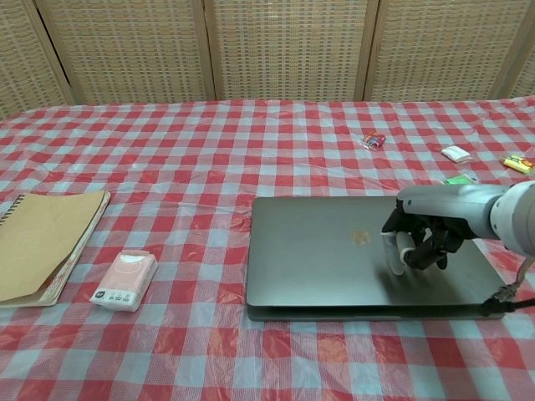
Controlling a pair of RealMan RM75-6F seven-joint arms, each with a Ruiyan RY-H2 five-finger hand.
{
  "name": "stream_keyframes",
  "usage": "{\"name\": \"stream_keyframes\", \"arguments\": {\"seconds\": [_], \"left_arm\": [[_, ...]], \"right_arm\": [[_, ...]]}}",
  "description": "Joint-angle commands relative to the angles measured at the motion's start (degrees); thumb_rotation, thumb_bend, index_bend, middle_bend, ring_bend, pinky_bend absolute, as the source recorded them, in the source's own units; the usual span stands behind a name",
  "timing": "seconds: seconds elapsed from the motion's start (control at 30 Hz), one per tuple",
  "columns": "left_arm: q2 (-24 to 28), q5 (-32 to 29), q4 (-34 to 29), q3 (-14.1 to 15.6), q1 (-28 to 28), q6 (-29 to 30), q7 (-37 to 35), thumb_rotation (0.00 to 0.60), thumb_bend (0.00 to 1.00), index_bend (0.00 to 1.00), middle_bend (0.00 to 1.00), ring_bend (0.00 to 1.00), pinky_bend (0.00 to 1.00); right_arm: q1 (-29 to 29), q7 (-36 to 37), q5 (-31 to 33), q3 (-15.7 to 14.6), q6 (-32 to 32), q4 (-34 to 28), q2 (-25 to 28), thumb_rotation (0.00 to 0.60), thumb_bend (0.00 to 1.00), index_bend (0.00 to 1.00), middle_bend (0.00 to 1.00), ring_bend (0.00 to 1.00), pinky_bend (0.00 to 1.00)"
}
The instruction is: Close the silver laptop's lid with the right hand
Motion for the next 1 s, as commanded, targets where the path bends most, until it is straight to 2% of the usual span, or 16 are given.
{"name": "stream_keyframes", "arguments": {"seconds": [0.03,0.57,0.67,0.77,0.83,0.93,1.0], "left_arm": [[0.0,0.0,0.0,0.0,0.0,0.0,0.0,0.6,0.12,0.0,0.0,0.0,0.0],[0.0,-0.1,0.1,0.0,0.0,0.0,0.0,0.6,0.12,0.0,0.0,0.0,0.0],[0.0,-0.1,0.0,0.0,0.0,0.1,-0.1,0.6,0.12,0.0,0.0,0.0,0.0],[0.1,-0.2,0.0,-0.2,0.1,0.3,-0.2,0.6,0.12,0.0,0.0,0.0,0.0],[0.2,-0.3,-0.1,-0.3,0.1,0.4,-0.4,0.6,0.12,0.0,0.0,0.0,0.0],[0.3,-0.3,-0.2,-0.4,0.2,0.7,-0.5,0.6,0.12,0.0,0.0,0.0,0.0],[0.4,-0.4,-0.2,-0.5,0.2,0.8,-0.7,0.6,0.12,0.0,0.0,0.0,0.0]], "right_arm": [[-0.1,0.1,-0.2,-0.1,-0.2,0.2,-0.1,0.6,1.0,0.62,0.5,0.43,0.53],[-0.7,1.0,-0.1,-0.3,-1.5,1.3,-0.5,0.6,1.0,0.61,0.49,0.42,0.51],[-1.3,2.3,-2.2,0.2,-1.6,0.2,0.6,0.6,1.0,0.58,0.46,0.39,0.48],[-2.2,3.8,-6.9,0.4,-1.2,-1.4,2.5,0.6,0.99,0.51,0.37,0.32,0.39],[-3.0,4.7,-10.4,0.4,-0.5,-2.0,3.6,0.6,0.86,0.46,0.27,0.23,0.31],[-4.7,6.8,-17.1,0.2,0.8,-2.4,5.5,0.6,0.67,0.4,0.18,0.13,0.24],[-5.7,7.9,-21.2,-0.1,1.8,-1.9,6.8,0.6,0.54,0.32,0.09,0.06,0.2]]}}
